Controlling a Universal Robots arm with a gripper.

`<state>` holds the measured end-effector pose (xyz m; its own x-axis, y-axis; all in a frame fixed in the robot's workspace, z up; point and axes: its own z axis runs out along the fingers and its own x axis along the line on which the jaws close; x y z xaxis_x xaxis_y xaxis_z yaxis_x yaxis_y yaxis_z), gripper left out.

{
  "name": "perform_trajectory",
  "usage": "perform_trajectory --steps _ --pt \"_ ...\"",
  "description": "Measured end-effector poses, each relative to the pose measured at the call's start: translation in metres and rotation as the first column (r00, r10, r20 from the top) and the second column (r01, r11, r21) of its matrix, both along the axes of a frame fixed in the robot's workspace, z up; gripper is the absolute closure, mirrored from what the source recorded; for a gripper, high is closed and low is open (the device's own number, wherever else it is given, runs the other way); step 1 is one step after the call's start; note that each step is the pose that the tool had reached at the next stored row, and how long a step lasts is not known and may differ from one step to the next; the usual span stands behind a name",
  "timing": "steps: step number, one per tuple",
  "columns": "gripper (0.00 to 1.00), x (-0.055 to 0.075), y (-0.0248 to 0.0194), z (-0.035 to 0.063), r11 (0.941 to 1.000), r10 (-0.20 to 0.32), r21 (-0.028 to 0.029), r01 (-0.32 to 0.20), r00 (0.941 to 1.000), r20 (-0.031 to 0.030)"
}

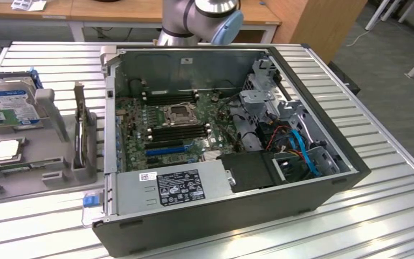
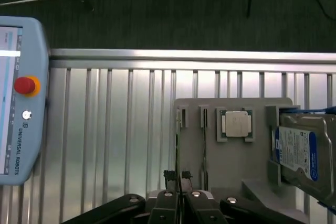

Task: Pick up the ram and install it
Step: 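Pick up the ram and move it above insertion slot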

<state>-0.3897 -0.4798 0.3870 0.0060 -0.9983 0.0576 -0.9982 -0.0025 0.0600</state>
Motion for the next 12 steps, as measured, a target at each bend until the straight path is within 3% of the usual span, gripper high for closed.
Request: perform_trajectory --steps 7,12 --pt "0.88 0.025 0.0000 0.0000 1.0000 0.000 0.0003 0.000 1.0000 -0.0001" --pt "0.88 0.045 0.0000 0.0000 1.0000 0.000 0.0050 0.000 1.0000 0.0001"
